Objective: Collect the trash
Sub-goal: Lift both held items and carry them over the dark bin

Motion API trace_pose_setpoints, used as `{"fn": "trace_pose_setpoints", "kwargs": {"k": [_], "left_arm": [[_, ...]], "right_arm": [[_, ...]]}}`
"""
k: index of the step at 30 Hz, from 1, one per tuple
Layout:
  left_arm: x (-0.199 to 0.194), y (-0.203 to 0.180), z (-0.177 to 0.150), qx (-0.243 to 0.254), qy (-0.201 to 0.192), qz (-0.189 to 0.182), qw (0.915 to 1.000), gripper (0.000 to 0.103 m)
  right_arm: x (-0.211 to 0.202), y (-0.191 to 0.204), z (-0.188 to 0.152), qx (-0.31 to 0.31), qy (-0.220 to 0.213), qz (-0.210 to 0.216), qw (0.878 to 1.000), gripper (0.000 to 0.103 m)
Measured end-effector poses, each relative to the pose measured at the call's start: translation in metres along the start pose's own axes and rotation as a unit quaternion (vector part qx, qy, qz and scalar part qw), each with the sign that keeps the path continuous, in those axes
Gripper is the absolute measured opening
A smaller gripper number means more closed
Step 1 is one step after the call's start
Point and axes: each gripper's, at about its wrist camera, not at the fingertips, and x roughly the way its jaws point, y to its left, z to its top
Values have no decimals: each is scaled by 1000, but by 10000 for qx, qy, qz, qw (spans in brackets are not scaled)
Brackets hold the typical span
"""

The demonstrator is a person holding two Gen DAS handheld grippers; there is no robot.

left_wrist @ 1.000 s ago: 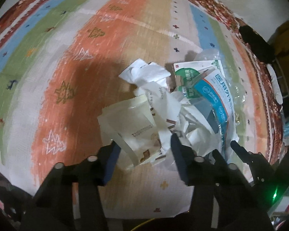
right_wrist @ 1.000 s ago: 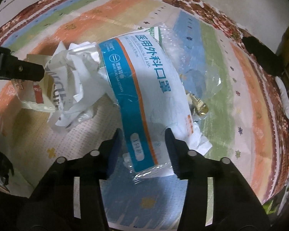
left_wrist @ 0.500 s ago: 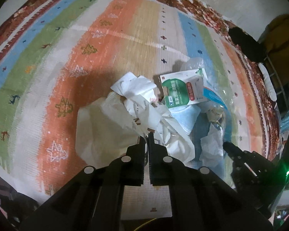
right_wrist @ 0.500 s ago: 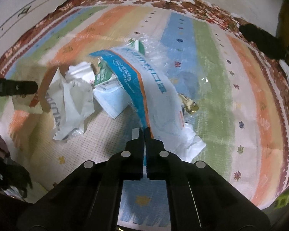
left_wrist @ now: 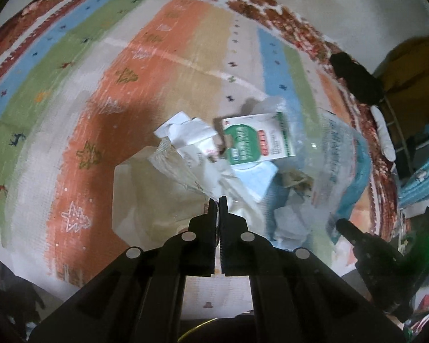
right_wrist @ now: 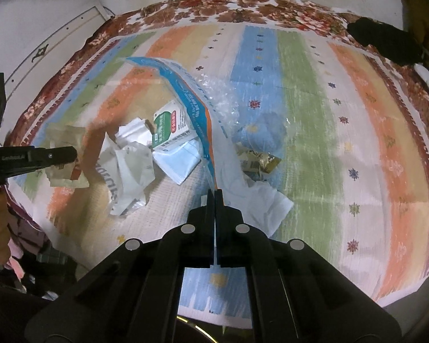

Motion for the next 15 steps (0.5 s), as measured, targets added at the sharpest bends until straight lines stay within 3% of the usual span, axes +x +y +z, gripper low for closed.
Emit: {"fn": "trace_pose_setpoints", "kwargs": {"k": [8, 15], "left_arm": [[-3, -11, -13, 205, 55, 37, 9998, 1], [-28, -31, -26, 489, -195, -106, 9986, 1]], "right_arm": [[-22, 6, -16, 86, -46, 208, 9997, 0], [-48, 16, -29, 71, -240, 367, 9990, 0]]}}
